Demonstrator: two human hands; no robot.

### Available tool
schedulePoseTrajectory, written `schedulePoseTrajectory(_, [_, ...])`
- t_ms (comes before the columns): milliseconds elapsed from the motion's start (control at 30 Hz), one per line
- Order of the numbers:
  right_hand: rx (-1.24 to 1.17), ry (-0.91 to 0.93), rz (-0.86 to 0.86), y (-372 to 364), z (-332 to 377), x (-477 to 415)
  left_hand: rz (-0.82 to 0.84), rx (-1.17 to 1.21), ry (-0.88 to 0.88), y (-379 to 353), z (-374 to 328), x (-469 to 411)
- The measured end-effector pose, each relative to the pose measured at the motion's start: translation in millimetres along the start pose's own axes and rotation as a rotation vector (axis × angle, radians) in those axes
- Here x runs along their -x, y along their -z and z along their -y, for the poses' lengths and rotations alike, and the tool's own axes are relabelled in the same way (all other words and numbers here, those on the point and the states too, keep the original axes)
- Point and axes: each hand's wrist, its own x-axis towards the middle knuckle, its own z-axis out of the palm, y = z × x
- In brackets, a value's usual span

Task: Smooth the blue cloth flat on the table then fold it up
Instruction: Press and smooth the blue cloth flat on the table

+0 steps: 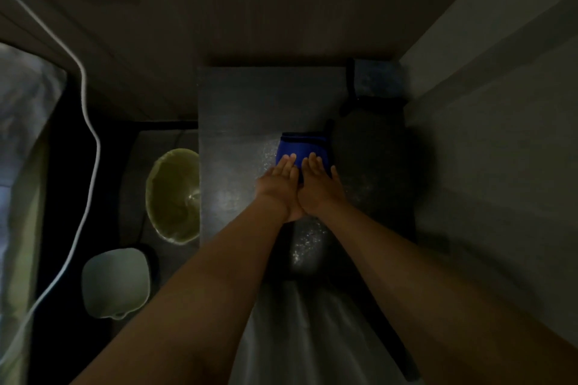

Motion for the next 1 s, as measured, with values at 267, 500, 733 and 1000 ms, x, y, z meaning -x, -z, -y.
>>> schedulePoseTrajectory(267, [0.024,0.082,0.019,-9,46,-1,-0.002,0.000,0.086,-11,38,22])
schedulePoseTrajectory(500, [0.040,0.164,0.051,-16,91,2,0.015,0.040,0.171,-25,76,45])
schedulePoseTrajectory(733, [0.108,0.234,0.057,-33,140,6,0.013,0.065,0.239,-46,118,69])
schedulePoseTrajectory(1000, [0.233,0.225,0.009,-37,145,10,0.008,0.027,0.223,-54,121,72])
